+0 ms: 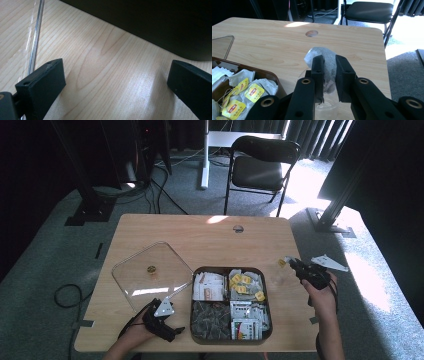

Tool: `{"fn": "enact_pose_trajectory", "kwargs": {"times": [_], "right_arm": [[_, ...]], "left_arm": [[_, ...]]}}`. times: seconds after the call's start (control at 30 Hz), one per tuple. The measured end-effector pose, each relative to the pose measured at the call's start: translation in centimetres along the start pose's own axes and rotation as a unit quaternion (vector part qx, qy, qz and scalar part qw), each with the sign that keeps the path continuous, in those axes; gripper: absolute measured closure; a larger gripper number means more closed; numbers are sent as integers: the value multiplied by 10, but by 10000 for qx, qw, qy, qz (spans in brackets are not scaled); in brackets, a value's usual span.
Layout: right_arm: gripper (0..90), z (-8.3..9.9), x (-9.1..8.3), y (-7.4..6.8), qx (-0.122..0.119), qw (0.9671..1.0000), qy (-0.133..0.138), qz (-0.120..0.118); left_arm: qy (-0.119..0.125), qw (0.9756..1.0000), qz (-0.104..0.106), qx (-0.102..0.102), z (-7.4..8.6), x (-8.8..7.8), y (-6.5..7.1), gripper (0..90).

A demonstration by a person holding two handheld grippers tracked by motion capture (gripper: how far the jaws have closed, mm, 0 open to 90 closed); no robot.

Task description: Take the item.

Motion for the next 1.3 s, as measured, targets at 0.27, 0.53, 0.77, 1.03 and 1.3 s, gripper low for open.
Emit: {"fn": "enact_pose_trajectory", "kwargs": {"times": [0.27,0.53,0.77,1.03,1.3], "right_arm": [[727,4,8,1,101,9997,-194,-85],[582,3,9,1,107,9997,-161,-119],[474,0,5,-1,68,9998,-94,-191],[396,-1,-1,-12,-214,9987,163,-422],[361,2,-5,-23,-270,9968,92,-753]], "left_arm": [[2,10000,1,0,0,0,0,16],[2,10000,1,-3,0,0,0,16],[2,10000,1,-2,0,0,0,16],[1,10000,1,-2,0,0,0,16],[2,10000,-2,-3,0,0,0,16]]}}
Point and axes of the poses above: each handheld gripper's, and its own axes: x roughly forward along the jaws, z roughly out of its underside, y roughly to its right, the point moved 1 cm from there along x, roughly forward along the jaws, and after that the axes turned 12 degrees about z, right-handed, at the moved point
